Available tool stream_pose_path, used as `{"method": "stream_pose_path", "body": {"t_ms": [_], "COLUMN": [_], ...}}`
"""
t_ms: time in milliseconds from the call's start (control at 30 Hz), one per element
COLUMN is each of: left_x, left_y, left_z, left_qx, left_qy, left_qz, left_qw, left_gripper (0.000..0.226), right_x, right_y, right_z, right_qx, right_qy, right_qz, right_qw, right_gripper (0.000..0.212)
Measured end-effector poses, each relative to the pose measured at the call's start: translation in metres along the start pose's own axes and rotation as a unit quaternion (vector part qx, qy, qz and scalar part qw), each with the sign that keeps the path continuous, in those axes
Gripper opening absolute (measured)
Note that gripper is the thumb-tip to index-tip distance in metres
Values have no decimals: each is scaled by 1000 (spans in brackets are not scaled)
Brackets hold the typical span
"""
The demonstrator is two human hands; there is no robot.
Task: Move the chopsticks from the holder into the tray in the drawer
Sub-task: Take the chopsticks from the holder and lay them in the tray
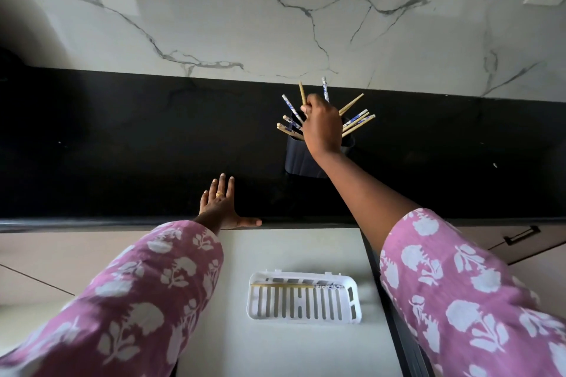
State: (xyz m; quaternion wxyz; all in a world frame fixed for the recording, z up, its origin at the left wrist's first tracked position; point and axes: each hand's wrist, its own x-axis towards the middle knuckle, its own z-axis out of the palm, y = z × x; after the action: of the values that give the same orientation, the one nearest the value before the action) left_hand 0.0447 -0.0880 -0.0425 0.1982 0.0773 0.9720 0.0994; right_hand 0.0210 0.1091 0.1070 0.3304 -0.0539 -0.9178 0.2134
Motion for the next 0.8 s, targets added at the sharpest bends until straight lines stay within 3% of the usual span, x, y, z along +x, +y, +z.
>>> {"method": "stream_pose_path", "body": {"t_ms": [233, 433, 600, 800], "left_x": [-5, -9, -10, -9], "left_y": [1, 2, 2, 2], "left_z": [-1, -1, 0, 1], "left_qx": [-1, -5, -2, 4], "left_qy": [1, 7, 13, 18], "left_qz": [0, 1, 4, 5], "left_qw": [1000, 1000, 1000, 1000], "left_gripper": [137, 135, 136, 135], "right_x": [-7, -24, -66, -148], "right_y": [-10, -13, -1, 22], "right_z": [-39, -73, -72, -33], "right_qx": [82, 157, 190, 179], "right_qy": [188, 246, 139, -113], "right_qz": [-86, -51, -44, -27], "right_qw": [975, 955, 971, 977], "right_gripper": [8, 5, 8, 11]}}
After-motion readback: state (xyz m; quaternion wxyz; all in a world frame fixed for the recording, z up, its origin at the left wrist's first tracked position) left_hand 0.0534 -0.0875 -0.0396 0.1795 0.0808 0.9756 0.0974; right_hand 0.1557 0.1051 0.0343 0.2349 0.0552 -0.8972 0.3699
